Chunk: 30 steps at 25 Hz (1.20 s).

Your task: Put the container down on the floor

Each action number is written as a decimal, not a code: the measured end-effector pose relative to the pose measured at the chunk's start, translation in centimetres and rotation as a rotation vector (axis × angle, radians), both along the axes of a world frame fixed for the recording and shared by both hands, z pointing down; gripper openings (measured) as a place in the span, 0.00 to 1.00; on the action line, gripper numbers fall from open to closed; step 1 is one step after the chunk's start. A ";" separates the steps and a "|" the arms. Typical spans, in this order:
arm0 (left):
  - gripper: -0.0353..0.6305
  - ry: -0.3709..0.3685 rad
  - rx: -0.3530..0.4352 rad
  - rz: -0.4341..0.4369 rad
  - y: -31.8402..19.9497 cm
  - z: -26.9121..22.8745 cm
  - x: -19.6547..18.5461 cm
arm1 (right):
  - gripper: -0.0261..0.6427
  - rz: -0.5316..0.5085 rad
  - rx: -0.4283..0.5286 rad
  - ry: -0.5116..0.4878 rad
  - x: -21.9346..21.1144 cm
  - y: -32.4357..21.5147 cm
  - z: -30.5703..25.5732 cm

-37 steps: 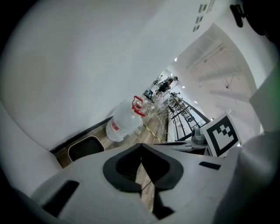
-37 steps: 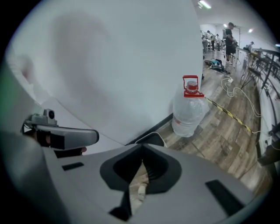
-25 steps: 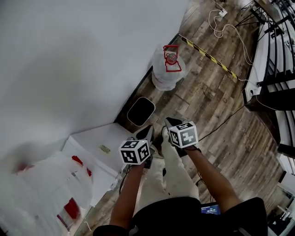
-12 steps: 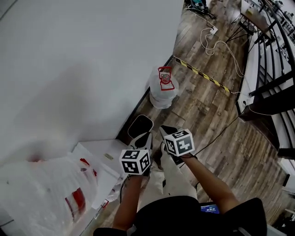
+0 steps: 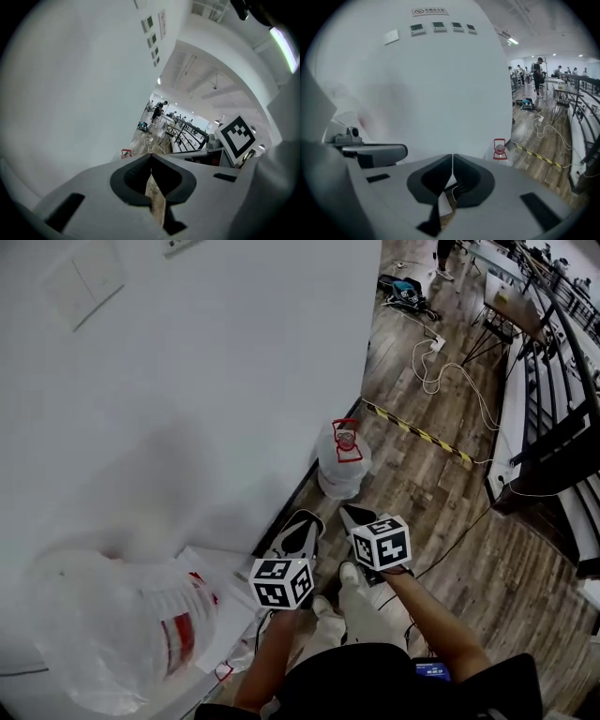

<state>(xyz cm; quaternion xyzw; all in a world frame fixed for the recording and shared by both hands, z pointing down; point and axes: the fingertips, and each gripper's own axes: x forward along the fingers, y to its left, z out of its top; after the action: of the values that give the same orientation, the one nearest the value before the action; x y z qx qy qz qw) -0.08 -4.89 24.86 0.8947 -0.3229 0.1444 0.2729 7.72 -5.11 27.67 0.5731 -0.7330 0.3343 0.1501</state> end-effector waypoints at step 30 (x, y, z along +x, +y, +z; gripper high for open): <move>0.08 0.158 0.266 0.033 4.2 -14.1 -2.1 | 0.09 -0.005 0.324 0.128 -2.4 3.8 -13.6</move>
<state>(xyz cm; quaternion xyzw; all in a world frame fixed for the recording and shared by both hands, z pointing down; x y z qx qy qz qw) -2.19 -0.65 10.73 0.9367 -0.3019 0.0341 0.1740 5.29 -1.36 14.10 0.6081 -0.7676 0.1743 0.1033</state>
